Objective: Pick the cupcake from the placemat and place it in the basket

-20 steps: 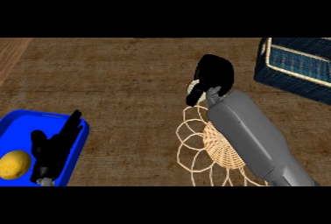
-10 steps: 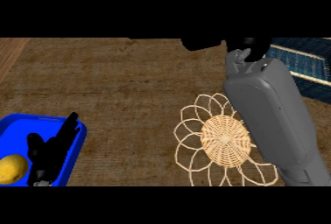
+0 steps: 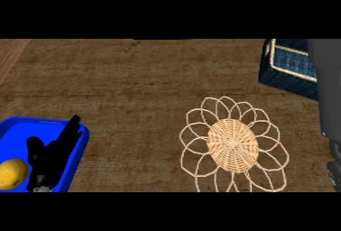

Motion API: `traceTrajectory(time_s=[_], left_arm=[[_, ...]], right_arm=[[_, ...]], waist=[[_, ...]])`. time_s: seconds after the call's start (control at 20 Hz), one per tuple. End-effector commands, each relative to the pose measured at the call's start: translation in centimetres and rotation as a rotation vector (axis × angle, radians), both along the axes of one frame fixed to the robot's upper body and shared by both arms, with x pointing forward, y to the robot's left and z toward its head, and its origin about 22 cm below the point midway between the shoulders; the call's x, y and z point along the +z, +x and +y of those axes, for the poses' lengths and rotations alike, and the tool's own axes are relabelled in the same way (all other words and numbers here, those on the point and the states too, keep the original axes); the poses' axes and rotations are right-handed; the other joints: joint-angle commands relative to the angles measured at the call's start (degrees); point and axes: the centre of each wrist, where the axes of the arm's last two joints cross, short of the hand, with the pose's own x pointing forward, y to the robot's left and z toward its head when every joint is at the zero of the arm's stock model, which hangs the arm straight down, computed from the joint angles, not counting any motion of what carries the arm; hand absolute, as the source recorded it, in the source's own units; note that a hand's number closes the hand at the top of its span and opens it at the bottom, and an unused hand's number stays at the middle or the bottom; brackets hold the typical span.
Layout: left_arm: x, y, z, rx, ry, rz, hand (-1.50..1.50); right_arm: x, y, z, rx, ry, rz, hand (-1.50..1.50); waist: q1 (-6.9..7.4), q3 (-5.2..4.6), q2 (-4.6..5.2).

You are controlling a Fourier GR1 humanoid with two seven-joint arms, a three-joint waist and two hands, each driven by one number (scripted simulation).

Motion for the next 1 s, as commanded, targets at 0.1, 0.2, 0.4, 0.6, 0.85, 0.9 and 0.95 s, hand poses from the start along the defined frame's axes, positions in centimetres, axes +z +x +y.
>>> traceTrajectory(time_s=[0.1, 0.2, 0.4, 0.6, 0.85, 0.9, 0.95], left_arm=[[-4.0, -2.5, -0.5, 0.031, -0.009, 0.189, 0.0], [-3.4, -1.5, -0.2, 0.031, -0.001, 0.194, 0.0], [-3.5, -2.2, 0.0, 0.047, -0.014, 0.197, 0.0], [-2.5, -1.2, -0.3, 0.006, -0.007, 0.193, 0.0], [-3.0, -1.6, -0.4, 0.02, 0.001, 0.188, 0.0], [-3.1, -1.9, -0.1, 0.01, -0.023, 0.186, 0.0], [-2.9, -1.8, -1.0, 0.011, -0.012, 0.188, 0.0]], right_arm=[[3.3, 0.8, -4.8, -0.125, 0.061, 0.027, 1.5], [4.9, 0.4, -7.0, -0.124, 0.05, 0.039, 1.5], [2.8, 1.8, -10.2, -0.17, 0.043, 0.086, 1.5], [2.0, 3.2, -11.4, -0.187, 0.002, 0.123, 1.5], [1.6, 4.0, -14.1, -0.182, 0.024, 0.126, 1.5], [0.1, 4.7, -13.9, -0.175, 0.051, 0.123, 1.5], [-1.2, 4.8, -15.5, -0.182, 0.072, 0.095, 1.5]], waist=[[0.62, -0.73, 0.9], [0.11, -0.7, 0.85], [0.53, -0.67, 0.98], [1.13, -0.67, 1.14], [1.52, -0.66, 1.2], [1.83, -0.66, 1.29], [1.91, -0.59, 1.46]])
